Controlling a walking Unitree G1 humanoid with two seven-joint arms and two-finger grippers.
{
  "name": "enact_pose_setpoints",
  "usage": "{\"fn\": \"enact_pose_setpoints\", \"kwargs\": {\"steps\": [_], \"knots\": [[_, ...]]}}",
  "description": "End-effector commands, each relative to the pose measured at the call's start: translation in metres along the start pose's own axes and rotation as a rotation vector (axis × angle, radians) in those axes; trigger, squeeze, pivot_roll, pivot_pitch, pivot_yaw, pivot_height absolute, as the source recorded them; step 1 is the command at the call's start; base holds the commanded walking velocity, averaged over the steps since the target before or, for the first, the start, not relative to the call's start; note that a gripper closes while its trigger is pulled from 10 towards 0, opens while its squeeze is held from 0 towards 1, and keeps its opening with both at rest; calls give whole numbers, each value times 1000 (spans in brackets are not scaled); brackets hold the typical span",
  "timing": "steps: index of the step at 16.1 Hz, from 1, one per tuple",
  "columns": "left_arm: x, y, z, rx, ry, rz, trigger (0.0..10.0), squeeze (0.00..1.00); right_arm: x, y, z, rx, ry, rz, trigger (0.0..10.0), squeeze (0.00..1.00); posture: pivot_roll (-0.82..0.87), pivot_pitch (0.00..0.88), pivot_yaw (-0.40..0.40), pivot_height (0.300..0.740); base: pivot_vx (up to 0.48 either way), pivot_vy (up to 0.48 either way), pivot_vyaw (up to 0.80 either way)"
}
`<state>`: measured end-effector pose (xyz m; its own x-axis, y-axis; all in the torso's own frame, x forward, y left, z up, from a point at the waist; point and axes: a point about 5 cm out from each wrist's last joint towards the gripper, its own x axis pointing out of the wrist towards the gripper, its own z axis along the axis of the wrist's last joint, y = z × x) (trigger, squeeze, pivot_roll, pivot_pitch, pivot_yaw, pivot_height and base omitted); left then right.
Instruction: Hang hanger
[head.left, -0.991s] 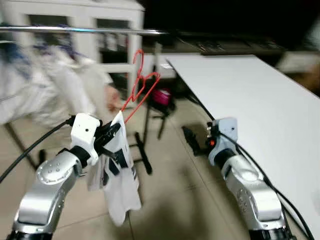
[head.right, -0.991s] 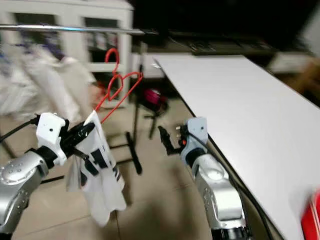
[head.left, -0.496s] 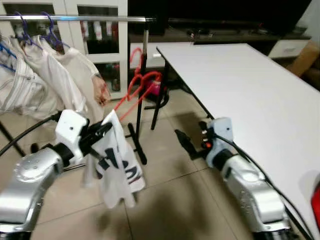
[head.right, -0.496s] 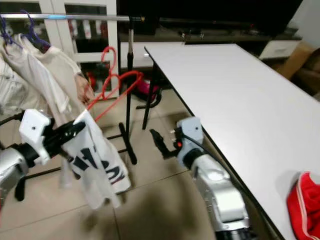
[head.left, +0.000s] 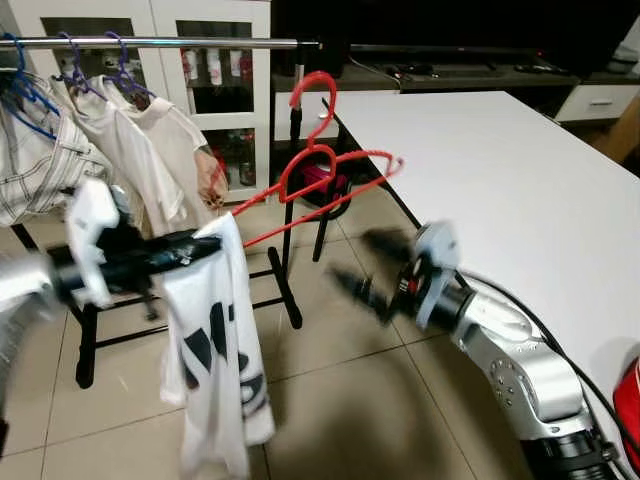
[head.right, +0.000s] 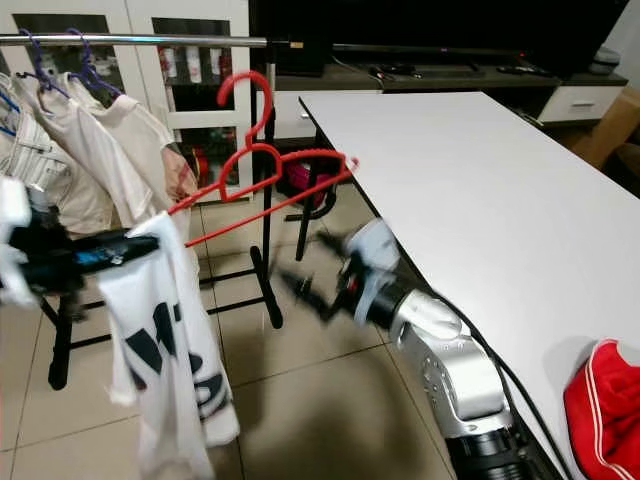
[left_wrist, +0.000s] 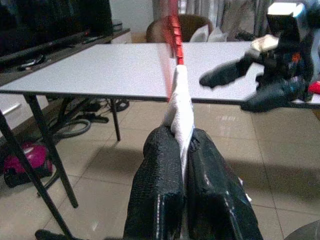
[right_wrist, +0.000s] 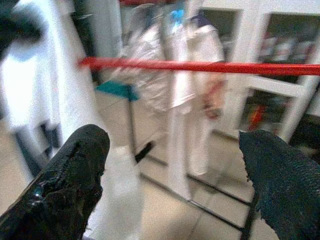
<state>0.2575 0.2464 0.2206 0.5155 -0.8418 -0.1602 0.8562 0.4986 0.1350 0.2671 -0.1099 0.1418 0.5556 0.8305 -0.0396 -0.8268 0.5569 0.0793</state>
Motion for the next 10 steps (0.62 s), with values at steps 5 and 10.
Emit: {"fn": "enact_pose_setpoints", "kwargs": {"steps": [5, 10], "knots": [[-9, 27, 44, 51, -58, -187, 0, 0, 12, 17, 25, -57, -76, 299, 10000, 0, 53, 0, -62, 740, 0, 0, 0], [1, 29, 54, 56, -108, -257, 0, 0, 48, 45, 49, -39, -259, 326, 10000, 0, 54, 20, -66, 740, 0, 0, 0]]}}
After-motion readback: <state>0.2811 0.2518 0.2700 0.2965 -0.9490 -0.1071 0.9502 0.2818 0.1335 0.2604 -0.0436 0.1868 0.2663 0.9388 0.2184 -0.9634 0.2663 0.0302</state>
